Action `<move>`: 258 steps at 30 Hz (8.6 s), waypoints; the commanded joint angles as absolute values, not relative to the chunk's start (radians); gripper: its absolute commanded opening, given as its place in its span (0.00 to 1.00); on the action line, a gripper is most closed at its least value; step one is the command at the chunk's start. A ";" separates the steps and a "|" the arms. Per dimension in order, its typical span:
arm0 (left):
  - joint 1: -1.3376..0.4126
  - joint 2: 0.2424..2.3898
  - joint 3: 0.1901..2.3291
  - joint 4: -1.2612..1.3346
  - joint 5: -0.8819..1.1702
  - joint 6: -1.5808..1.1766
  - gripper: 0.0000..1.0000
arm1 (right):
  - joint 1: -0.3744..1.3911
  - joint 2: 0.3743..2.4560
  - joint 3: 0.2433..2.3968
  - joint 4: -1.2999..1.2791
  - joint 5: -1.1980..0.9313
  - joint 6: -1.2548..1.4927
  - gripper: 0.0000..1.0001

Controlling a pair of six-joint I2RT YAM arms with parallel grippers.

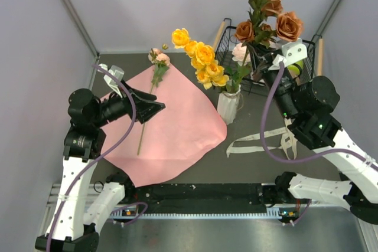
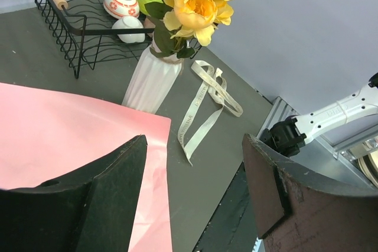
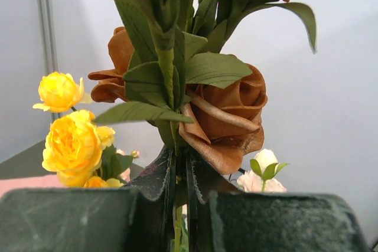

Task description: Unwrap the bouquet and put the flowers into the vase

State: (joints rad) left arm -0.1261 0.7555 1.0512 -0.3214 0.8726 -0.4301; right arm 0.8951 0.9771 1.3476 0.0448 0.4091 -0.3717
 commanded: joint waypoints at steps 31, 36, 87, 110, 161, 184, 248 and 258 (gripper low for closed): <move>-0.127 0.761 1.032 -0.318 0.856 -0.379 0.72 | 0.847 0.865 0.727 0.554 0.354 -0.313 0.00; -0.127 0.759 1.025 -0.319 0.853 -0.376 0.72 | 0.847 0.870 0.706 0.551 0.374 -0.301 0.00; -0.104 1.233 1.201 -0.643 0.241 -0.273 0.69 | 0.776 0.692 0.873 -0.377 0.296 0.244 0.99; -0.103 1.868 1.402 -0.729 -0.025 -0.245 0.48 | 0.778 0.607 0.801 -0.428 0.063 0.367 0.99; -0.351 0.844 1.213 0.172 0.934 -0.718 0.00 | 0.977 0.862 1.146 -0.213 -0.367 0.324 0.90; -0.836 1.008 1.232 -0.140 0.684 -0.339 0.00 | 0.962 1.051 1.649 -0.394 -0.063 0.388 0.53; -0.865 0.761 1.120 -0.373 0.072 -0.225 0.75 | 0.950 1.019 1.550 -0.201 0.172 -0.434 0.00; -0.865 0.775 1.115 -0.368 0.077 -0.232 0.75 | 0.943 0.930 1.272 -0.008 0.216 -0.430 0.00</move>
